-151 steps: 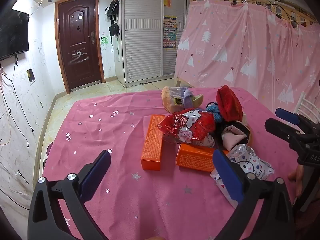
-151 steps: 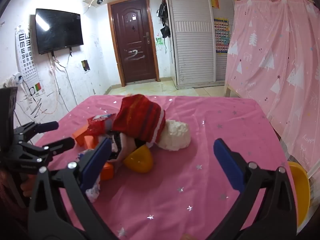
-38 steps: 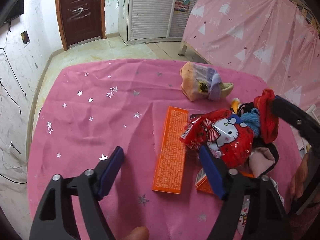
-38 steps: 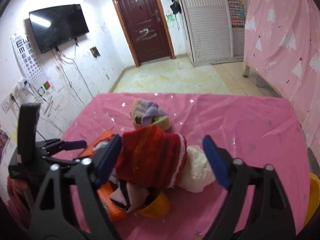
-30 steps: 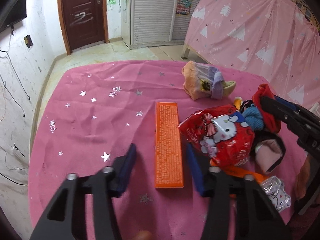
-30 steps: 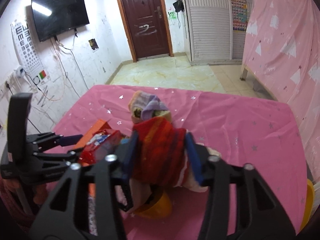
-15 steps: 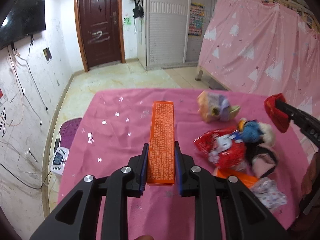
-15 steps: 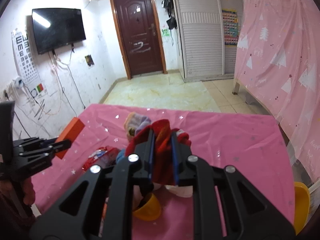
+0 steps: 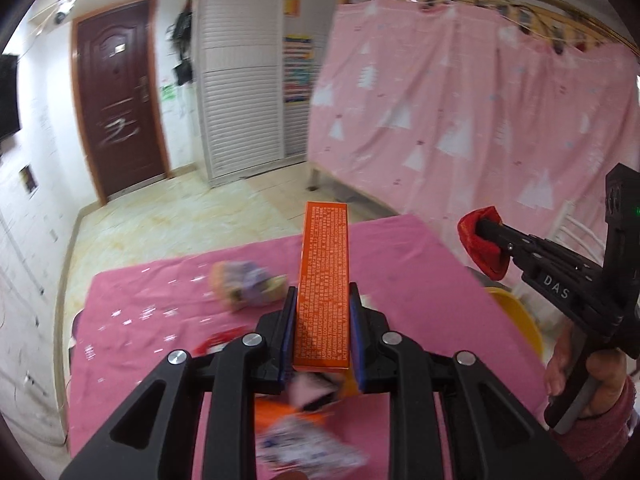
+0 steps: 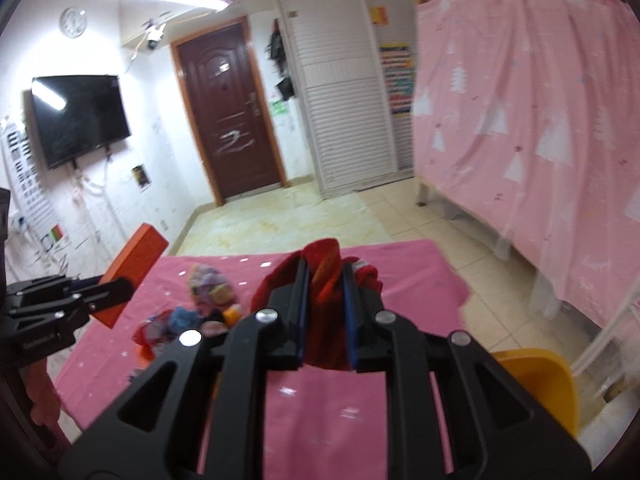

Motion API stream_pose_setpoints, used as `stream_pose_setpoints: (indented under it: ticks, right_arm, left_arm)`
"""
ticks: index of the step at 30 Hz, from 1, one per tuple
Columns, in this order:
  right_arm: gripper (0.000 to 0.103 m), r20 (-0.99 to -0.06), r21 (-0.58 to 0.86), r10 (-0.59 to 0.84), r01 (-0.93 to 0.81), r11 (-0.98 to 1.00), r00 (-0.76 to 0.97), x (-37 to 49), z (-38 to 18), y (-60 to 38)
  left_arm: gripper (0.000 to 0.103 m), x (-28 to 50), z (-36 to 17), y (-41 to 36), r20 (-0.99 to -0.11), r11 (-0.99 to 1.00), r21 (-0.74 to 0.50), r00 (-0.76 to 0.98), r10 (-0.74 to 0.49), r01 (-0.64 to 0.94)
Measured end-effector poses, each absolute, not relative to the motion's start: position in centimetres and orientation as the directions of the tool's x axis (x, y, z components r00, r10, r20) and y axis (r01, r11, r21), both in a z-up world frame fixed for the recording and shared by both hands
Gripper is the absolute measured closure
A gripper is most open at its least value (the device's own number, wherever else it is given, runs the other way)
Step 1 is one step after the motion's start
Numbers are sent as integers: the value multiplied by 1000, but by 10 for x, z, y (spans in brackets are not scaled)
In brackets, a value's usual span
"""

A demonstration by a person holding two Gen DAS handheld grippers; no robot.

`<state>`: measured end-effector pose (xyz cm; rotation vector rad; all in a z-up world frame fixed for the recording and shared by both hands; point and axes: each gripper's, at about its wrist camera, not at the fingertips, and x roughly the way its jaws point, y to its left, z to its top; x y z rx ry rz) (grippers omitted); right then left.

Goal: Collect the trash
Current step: 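Carry the orange box and red item to the yellow bin with both grippers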

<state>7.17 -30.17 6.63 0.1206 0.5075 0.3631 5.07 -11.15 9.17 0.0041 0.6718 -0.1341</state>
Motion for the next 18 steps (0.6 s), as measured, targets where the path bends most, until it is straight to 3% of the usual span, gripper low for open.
stream_pose_setpoints:
  ticks: [10, 18]
  right_arm:
    - [89, -446, 225, 223, -133, 965, 867, 53, 59, -405]
    - [89, -547, 195, 130, -25, 980, 827, 58, 25, -452]
  left_arm:
    - [86, 63, 80, -212, -661, 953, -69, 702, -264, 294]
    - [86, 74, 56, -289, -717, 920, -87, 617, -325, 382]
